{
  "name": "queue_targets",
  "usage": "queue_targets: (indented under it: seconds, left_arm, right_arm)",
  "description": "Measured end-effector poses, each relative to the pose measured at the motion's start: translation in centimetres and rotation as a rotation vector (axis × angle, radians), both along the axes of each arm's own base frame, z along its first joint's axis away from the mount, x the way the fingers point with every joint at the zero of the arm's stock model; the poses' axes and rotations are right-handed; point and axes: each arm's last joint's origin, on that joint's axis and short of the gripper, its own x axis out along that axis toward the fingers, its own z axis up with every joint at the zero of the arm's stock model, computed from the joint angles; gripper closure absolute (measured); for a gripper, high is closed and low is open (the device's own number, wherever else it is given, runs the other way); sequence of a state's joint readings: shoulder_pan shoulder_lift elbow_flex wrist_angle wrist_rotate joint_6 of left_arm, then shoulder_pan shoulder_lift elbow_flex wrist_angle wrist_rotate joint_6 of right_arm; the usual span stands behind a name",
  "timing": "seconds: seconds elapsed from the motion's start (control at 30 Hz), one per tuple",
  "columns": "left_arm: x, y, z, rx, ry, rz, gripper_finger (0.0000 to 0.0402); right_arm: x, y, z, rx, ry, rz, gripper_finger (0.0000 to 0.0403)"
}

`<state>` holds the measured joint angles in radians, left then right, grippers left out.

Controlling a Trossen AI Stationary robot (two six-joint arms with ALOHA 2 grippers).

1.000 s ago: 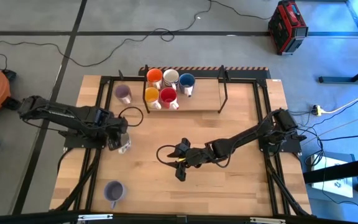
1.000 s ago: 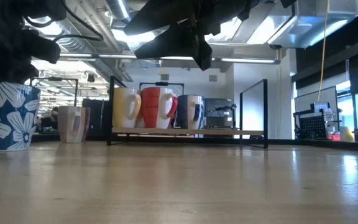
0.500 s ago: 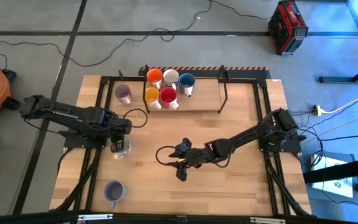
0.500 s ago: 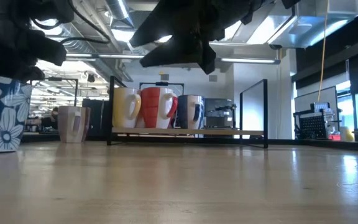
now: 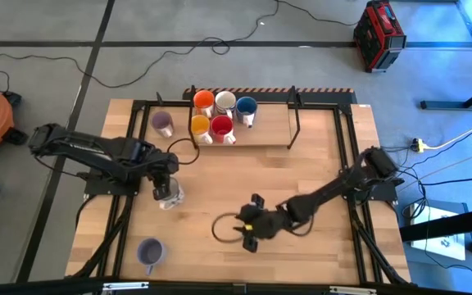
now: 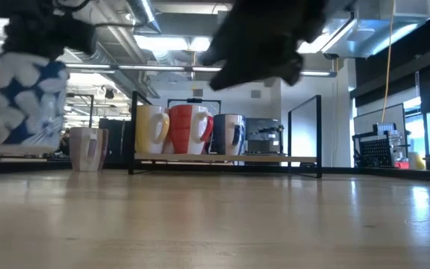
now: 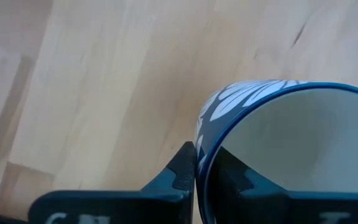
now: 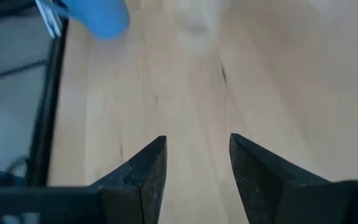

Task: Place coffee mugs
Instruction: Put the white mug on the shelf aligned with the blue mug

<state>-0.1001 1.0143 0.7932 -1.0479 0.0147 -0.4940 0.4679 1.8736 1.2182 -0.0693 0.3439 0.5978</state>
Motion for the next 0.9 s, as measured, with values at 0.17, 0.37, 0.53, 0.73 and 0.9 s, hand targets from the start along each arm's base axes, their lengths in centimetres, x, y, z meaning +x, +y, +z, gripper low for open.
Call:
queue_targets:
  seconds: [0.17, 0.37, 0.53, 0.73, 0.9]
  left_arm:
    - [2.5, -0.4, 1.0, 0.008, 0.000, -0.006, 0.0382]
    - [6.2, -1.6, 1.4, 0.008, 0.012, -0.046, 0.0382]
    - [9.4, -2.6, 1.3, 0.011, 0.017, -0.076, 0.0382]
    - [12.4, -3.5, -0.5, 0.012, 0.048, -0.080, 0.0382]
    - [14.5, -3.8, -1.1, 0.050, 0.067, -0.037, 0.0382]
  right_arm:
    - [-1.6, 2.2, -0.1, -0.014, 0.018, -0.026, 0.0240]
    - [-3.4, 4.1, -0.5, -0.026, 0.047, -0.052, 0.0240]
    - [-4.9, 5.6, -0.4, -0.056, 0.033, -0.094, 0.0240]
    - [-5.6, 6.3, -0.4, -0.054, 0.024, -0.095, 0.0240]
    - [-5.5, 6.2, -0.4, -0.054, 0.023, -0.099, 0.0240]
